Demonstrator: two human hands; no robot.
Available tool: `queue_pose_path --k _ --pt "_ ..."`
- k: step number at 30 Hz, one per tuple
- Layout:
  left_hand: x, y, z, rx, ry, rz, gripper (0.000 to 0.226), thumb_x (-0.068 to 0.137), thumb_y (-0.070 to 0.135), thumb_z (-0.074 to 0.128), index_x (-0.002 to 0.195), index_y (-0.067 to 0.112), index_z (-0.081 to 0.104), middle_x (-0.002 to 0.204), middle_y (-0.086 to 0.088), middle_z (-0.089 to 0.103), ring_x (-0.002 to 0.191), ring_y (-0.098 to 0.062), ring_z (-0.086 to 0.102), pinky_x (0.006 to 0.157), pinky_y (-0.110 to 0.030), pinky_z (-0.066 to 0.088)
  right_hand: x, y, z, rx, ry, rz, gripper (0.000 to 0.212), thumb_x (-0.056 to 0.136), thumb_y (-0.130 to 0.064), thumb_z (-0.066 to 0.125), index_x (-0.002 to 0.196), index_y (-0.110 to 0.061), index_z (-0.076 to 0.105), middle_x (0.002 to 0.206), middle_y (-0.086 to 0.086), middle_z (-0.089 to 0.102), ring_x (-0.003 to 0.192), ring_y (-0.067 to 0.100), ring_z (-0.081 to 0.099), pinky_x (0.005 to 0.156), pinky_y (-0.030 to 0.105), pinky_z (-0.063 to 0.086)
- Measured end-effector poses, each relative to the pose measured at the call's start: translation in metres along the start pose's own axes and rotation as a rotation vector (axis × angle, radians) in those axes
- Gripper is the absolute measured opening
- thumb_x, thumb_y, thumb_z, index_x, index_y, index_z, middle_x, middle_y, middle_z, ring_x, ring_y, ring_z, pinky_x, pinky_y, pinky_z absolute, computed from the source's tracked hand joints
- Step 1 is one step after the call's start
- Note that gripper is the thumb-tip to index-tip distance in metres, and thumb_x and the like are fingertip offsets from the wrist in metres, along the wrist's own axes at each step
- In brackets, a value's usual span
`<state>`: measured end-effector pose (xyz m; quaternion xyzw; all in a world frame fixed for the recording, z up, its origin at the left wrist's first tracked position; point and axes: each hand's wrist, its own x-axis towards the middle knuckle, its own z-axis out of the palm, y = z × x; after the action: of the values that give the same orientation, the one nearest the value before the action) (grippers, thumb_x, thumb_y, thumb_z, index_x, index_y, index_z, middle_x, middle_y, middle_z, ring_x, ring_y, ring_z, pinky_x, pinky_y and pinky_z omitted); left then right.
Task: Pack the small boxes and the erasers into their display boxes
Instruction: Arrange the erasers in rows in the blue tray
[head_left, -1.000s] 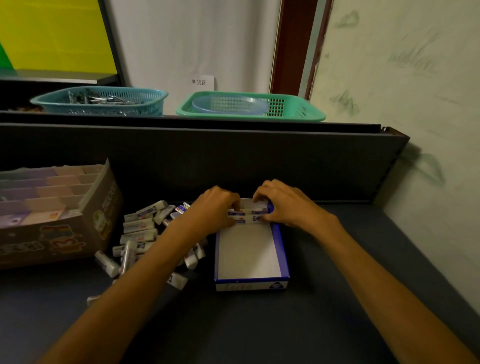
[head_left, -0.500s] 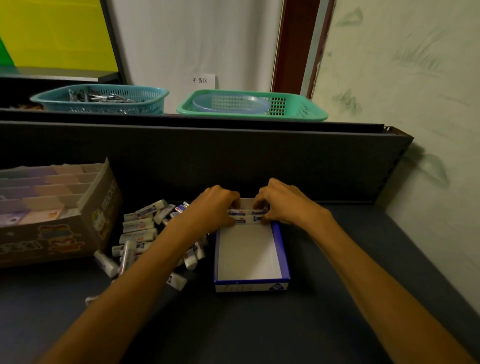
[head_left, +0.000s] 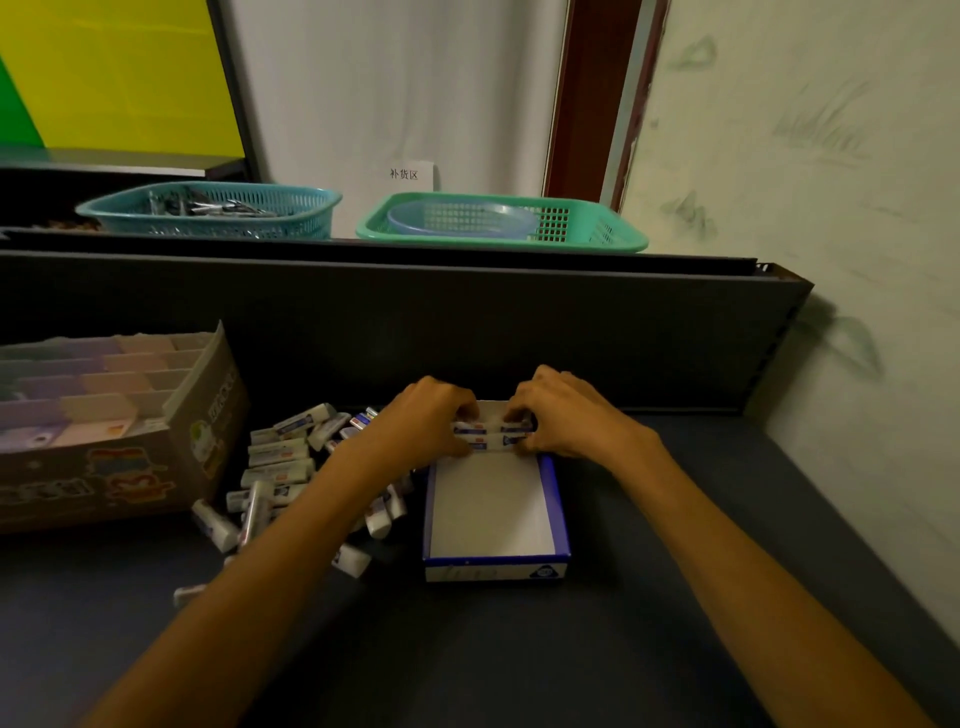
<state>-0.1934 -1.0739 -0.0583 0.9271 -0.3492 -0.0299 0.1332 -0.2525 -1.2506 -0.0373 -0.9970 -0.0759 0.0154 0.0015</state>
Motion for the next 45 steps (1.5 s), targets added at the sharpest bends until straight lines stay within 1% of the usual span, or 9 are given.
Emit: queue_pose_path --k 5,8,11,14,23,30,34,37,45 --pt "-0.015 0.005 -0.019 0.021 0.140 -0.004 0.040 0.081 0.033 0.069 0.118 0.024 0.055 0.112 0.004 0.058 0.088 -0.007 0.052 0.076 -0.022 0.044 -0.010 -0.005 -0.011 0.035 0.118 -0.041 0.048 0.087 -0.038 0.062 0.132 -0.028 0.049 0.130 -0.003 0.050 0.118 0.017 0.043 0.098 0.031 0.032" --pt "-0.028 0.005 -0.032 0.143 0.213 -0.076 0.045 0.085 0.037 0.063 0.126 0.024 0.051 0.122 0.001 0.054 0.105 -0.014 0.053 0.084 -0.028 0.044 -0.013 -0.010 -0.015 0.029 0.199 -0.045 0.051 0.090 -0.040 0.058 0.137 -0.027 0.045 0.135 -0.003 0.048 0.122 0.016 0.042 0.101 0.031 0.031" --pt "-0.045 -0.001 -0.039 0.274 0.186 -0.168 0.054 0.086 0.045 0.058 0.134 0.022 0.044 0.129 -0.002 0.051 0.117 -0.022 0.046 0.090 -0.036 0.043 -0.012 -0.017 -0.011 0.028 0.239 -0.066 0.052 0.090 -0.041 0.057 0.138 -0.027 0.042 0.136 -0.002 0.047 0.123 0.016 0.043 0.102 0.032 0.031" --pt "-0.065 -0.011 -0.042 0.335 0.169 -0.241 0.058 0.086 0.048 0.057 0.136 0.021 0.042 0.131 -0.003 0.049 0.120 -0.024 0.044 0.092 -0.037 0.042 -0.010 -0.028 -0.006 0.042 0.244 -0.094 0.051 0.091 -0.042 0.057 0.137 -0.026 0.043 0.136 -0.002 0.048 0.123 0.016 0.043 0.103 0.033 0.031" --pt "-0.126 -0.045 -0.050 0.300 0.111 -0.333 0.058 0.088 0.046 0.056 0.139 0.024 0.038 0.135 -0.003 0.045 0.123 -0.023 0.042 0.095 -0.037 0.039 -0.002 -0.082 -0.006 0.059 0.226 -0.189 0.050 0.093 -0.043 0.053 0.138 -0.025 0.042 0.137 -0.001 0.048 0.124 0.018 0.042 0.104 0.034 0.029" --pt "-0.146 -0.061 -0.050 0.283 0.098 -0.281 0.059 0.087 0.046 0.056 0.139 0.025 0.037 0.135 -0.002 0.045 0.121 -0.022 0.044 0.095 -0.036 0.039 -0.004 -0.115 -0.002 0.104 0.163 -0.156 0.045 0.092 -0.040 0.056 0.134 -0.026 0.046 0.126 -0.001 0.055 0.116 0.017 0.049 0.098 0.033 0.035" --pt "-0.144 -0.060 -0.045 0.238 0.110 -0.199 0.054 0.088 0.047 0.056 0.135 0.024 0.043 0.134 -0.002 0.047 0.120 -0.020 0.045 0.092 -0.033 0.039 -0.012 -0.123 0.004 0.170 0.101 -0.128 0.041 0.089 -0.039 0.061 0.128 -0.029 0.051 0.114 -0.003 0.059 0.103 0.013 0.055 0.088 0.033 0.048" --pt "-0.135 -0.057 -0.041 0.197 0.092 -0.148 0.046 0.087 0.048 0.056 0.127 0.024 0.051 0.123 0.000 0.054 0.106 -0.015 0.052 0.082 -0.027 0.040 -0.015 -0.124 0.007 0.210 0.061 -0.115 0.038 0.088 -0.034 0.063 0.125 -0.029 0.054 0.112 -0.005 0.061 0.098 0.009 0.057 0.084 0.031 0.051" --pt "-0.114 -0.057 -0.029 0.038 0.034 -0.093 0.024 0.089 0.035 0.058 0.103 0.016 0.065 0.095 -0.001 0.065 0.080 -0.011 0.061 0.076 -0.028 0.053 -0.006 -0.126 0.017 0.273 0.029 -0.070 0.041 0.084 -0.030 0.068 0.122 -0.028 0.056 0.109 -0.005 0.061 0.095 0.008 0.056 0.083 0.028 0.049"
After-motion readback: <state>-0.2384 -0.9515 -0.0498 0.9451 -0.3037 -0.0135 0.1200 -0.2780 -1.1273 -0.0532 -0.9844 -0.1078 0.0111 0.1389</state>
